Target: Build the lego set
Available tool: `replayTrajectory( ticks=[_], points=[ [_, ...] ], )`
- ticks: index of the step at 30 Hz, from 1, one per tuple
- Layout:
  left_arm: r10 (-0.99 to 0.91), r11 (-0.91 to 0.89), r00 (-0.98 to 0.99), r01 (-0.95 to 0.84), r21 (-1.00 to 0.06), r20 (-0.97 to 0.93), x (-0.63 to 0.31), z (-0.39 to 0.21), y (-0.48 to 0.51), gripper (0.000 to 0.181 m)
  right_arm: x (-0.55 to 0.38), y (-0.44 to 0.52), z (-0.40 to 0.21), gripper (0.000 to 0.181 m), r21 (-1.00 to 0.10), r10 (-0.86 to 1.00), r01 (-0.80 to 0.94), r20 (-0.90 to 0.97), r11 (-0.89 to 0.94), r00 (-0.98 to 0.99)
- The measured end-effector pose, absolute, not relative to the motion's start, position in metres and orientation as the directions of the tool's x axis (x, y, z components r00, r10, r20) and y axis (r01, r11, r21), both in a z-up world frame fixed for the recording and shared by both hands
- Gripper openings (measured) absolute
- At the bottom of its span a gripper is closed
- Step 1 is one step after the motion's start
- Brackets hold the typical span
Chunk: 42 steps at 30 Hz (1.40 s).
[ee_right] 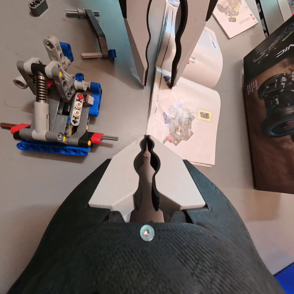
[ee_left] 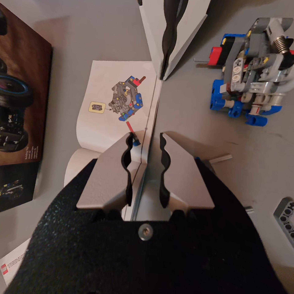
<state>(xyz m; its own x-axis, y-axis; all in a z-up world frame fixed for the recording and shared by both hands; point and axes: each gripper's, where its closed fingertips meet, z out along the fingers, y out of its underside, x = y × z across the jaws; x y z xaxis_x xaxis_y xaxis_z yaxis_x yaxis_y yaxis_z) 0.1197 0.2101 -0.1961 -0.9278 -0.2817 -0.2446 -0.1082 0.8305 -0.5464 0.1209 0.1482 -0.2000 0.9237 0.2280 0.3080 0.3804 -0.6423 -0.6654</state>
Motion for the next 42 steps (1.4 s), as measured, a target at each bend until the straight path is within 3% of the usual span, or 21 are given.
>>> replayTrajectory(
  ticks=[11,16,23,27,31,38,42],
  points=[
    [-0.323,0.802,-0.898,-0.093,-0.590,-0.298,0.131,-0.185,0.212,0.023,0.120,0.150,-0.198,0.000,-0.696,0.210,0.360,0.295,-0.622,0.932],
    [-0.290,0.808,-0.918,-0.084,-0.583,-0.270,0.125,-0.188,0.210,0.027,0.124,0.151,-0.198,0.000,-0.709,0.188,0.345,0.294,-0.615,0.937],
    [-0.297,0.812,-0.904,-0.068,-0.580,-0.309,0.129,-0.188,0.209,0.007,0.129,0.153,-0.185,0.000,-0.742,0.144,0.358,0.338,-0.567,0.930],
    [-0.305,0.808,-0.901,-0.074,-0.584,-0.307,0.129,-0.187,0.206,0.019,0.132,0.153,-0.184,0.000,-0.744,0.135,0.375,0.364,-0.553,0.922],
    [-0.302,0.784,-0.898,-0.043,-0.620,-0.320,0.127,-0.184,0.191,0.018,0.131,0.156,-0.183,0.000,-0.712,0.150,0.438,0.431,-0.549,0.890],
    [-0.314,0.791,-0.864,-0.009,-0.611,-0.394,0.132,-0.184,0.184,0.000,0.132,0.161,-0.175,0.000,-0.721,0.126,0.467,0.475,-0.512,0.871],
    [-0.310,0.801,-0.844,0.015,-0.598,-0.437,0.136,-0.179,0.185,0.000,0.138,0.156,-0.177,0.004,-0.706,0.114,0.464,0.484,-0.535,0.868]
  ],
)
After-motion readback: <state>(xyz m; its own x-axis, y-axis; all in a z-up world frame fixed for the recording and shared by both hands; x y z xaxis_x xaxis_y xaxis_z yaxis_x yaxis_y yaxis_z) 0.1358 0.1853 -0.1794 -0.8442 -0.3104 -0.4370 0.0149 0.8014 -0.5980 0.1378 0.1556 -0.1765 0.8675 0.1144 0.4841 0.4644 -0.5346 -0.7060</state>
